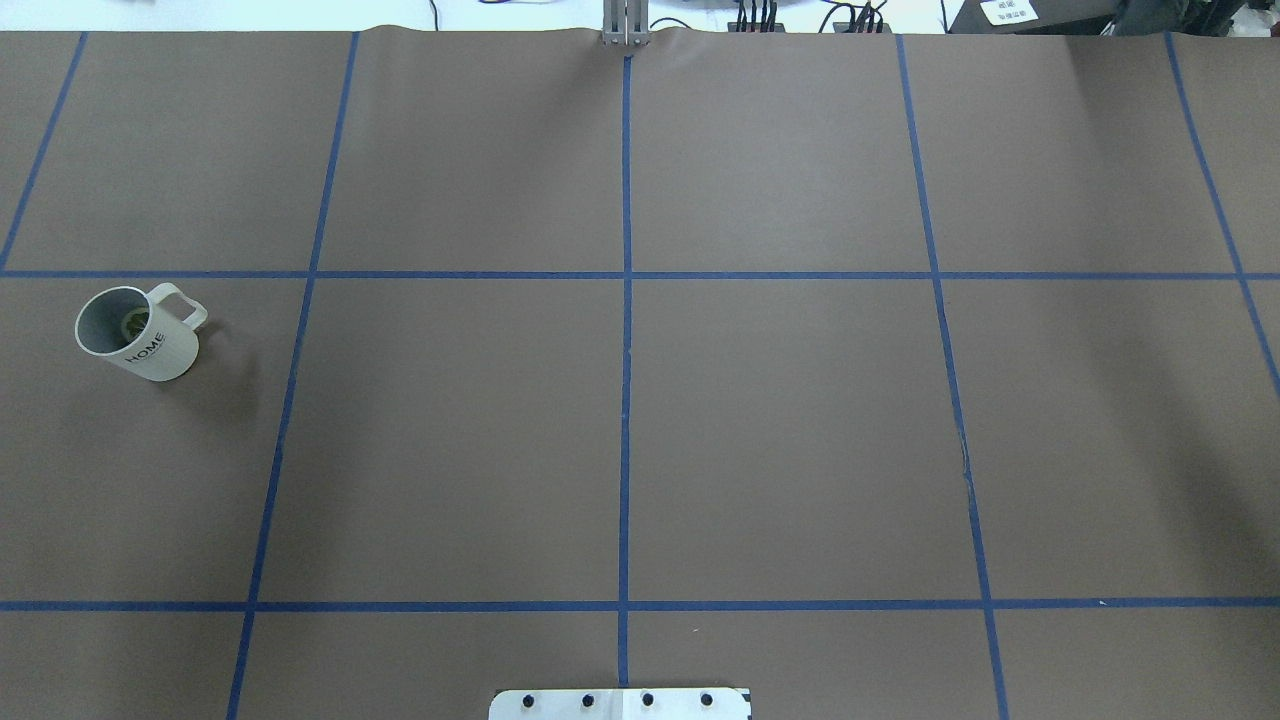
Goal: Left arm hands cup to right arm to dump lemon
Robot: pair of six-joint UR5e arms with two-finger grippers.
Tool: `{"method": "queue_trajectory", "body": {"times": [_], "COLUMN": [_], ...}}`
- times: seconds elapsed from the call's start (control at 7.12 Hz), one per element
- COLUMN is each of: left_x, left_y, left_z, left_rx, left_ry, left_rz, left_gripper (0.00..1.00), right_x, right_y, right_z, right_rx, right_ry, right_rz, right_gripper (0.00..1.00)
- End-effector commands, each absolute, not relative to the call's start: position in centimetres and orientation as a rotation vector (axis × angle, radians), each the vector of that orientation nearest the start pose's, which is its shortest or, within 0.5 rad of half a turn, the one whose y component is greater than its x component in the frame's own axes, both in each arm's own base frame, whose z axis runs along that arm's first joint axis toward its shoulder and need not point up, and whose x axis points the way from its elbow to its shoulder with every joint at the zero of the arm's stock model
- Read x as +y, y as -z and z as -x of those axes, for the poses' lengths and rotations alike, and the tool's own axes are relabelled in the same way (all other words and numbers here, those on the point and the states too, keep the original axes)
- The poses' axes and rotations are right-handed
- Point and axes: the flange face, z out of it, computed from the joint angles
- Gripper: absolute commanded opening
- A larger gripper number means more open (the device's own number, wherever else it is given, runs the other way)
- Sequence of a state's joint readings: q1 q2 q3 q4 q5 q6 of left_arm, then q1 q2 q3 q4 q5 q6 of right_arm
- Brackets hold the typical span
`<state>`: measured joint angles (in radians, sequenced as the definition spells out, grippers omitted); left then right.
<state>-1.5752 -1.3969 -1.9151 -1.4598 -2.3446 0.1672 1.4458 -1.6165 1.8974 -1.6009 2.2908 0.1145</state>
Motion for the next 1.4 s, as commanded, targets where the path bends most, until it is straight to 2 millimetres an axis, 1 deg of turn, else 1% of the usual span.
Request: {"method": "queue_trajectory", "body": {"times": [0.0, 0.14, 0.28, 0.42, 0.56, 0.7, 0.84, 0.98, 1.12, 1.26], "left_x": [-45.2, -46.1, -46.7, -48.0, -49.7, -50.1, -50.4, -50.7, -50.8, -50.6], "left_y": [-53.7, -54.5, -54.6, -55.6, -54.8, -54.7, -54.9, -55.1, -55.4, -55.2], "left_z": [6.3, 6.2, 5.7, 5.1, 4.0, -1.4, -4.0, -5.6, -6.4, -8.2], "left_rx": [0.756, 0.76, 0.825, 0.893, 0.921, 0.949, 0.959, 0.974, 0.992, 1.004], "left_ry": [-0.231, -0.233, -0.252, -0.275, -0.281, -0.288, -0.277, -0.229, -0.175, -0.124], "left_rz": [-0.252, -0.247, -0.28, -0.315, -0.349, -0.258, -0.218, -0.196, -0.188, -0.156], "left_gripper": [1.0, 1.0, 1.0, 1.0, 1.0, 1.0, 1.0, 1.0, 1.0, 1.0], "right_x": [-48.2, -49.4, -50.3, -51.0, -51.1, -51.7, -52.1, -52.0, -52.0, -51.9], "right_y": [-50.9, -49.1, -47.0, -45.1, -44.4, -42.3, -40.2, -39.5, -39.5, -39.5], "right_z": [1.6, 3.4, 5.9, 8.0, 10.2, 12.5, 14.8, 16.4, 17.2, 17.6], "right_rx": [-0.814, -0.826, -0.844, -0.86, -0.867, -0.887, -0.904, -0.884, -0.865, -0.851], "right_ry": [0.195, 0.253, 0.328, 0.382, 0.424, 0.415, 0.385, 0.382, 0.386, 0.386], "right_rz": [-0.259, -0.318, -0.381, -0.418, -0.419, -0.414, -0.405, -0.413, -0.418, -0.421], "right_gripper": [1.0, 1.0, 1.0, 1.0, 1.0, 0.99, 0.99, 0.99, 0.99, 0.99]}}
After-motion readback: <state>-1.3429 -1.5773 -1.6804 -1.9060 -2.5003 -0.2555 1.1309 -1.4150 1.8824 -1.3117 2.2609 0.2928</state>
